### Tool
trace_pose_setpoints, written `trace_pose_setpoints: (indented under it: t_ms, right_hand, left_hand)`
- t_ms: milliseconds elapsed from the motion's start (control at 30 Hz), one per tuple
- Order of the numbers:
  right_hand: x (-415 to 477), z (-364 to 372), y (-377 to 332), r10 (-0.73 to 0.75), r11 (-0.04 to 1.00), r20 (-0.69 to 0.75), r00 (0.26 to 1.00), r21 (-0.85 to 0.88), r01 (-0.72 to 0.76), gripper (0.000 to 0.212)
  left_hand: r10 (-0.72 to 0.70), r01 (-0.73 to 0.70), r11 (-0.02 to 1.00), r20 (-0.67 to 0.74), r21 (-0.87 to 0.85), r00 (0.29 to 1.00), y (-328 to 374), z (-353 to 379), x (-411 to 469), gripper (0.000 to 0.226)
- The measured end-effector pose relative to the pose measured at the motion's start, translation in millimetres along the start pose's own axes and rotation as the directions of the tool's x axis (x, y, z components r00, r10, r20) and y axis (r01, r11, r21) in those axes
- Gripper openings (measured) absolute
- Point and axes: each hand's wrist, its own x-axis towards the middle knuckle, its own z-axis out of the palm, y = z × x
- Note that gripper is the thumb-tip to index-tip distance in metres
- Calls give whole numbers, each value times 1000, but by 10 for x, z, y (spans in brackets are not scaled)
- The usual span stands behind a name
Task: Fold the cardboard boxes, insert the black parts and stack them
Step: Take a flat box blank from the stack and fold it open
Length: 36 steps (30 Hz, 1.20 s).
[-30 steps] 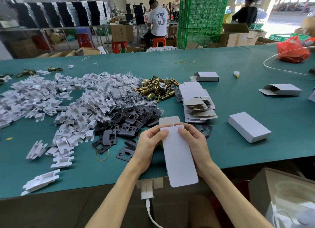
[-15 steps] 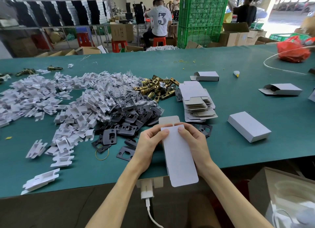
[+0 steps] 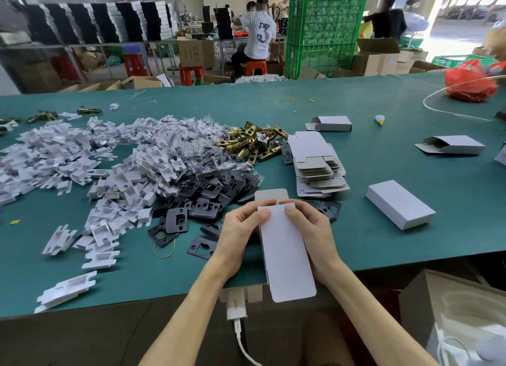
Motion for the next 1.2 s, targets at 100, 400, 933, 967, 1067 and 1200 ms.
trace_pose_setpoints:
  t_ms: [100, 400, 933, 967, 1067, 1200]
  right_hand:
    - [-4, 5, -2, 9, 1000, -1, 1000, -2, -9, 19]
    - [-6, -3, -8, -20, 999, 13, 1000, -38, 21, 20]
    - [-23, 3, -24, 0, 999, 7, 1000, -34, 0, 21]
    - [-23, 3, -26, -3, 999, 8, 1000, -36, 3, 21]
    - [-18, 0, -24, -18, 999, 16, 1000, -38, 19, 21]
    - [-20, -2, -14, -31, 999, 28, 999, -35, 32, 21]
  left_hand:
    - [2, -2, 1000, 1, 2, 1000, -1, -1, 0, 30]
    - [17, -17, 1000, 30, -8, 999, -15, -7, 12, 31]
    - [68, -69, 997, 39, 37, 997, -17, -4, -2, 30]
    - [67, -69, 997, 36, 39, 997, -22, -5, -1, 30]
    - [71, -73, 996, 36, 53, 997, -34, -18, 5, 27]
    - [108, -111, 991, 44, 69, 993, -35, -38, 15, 31]
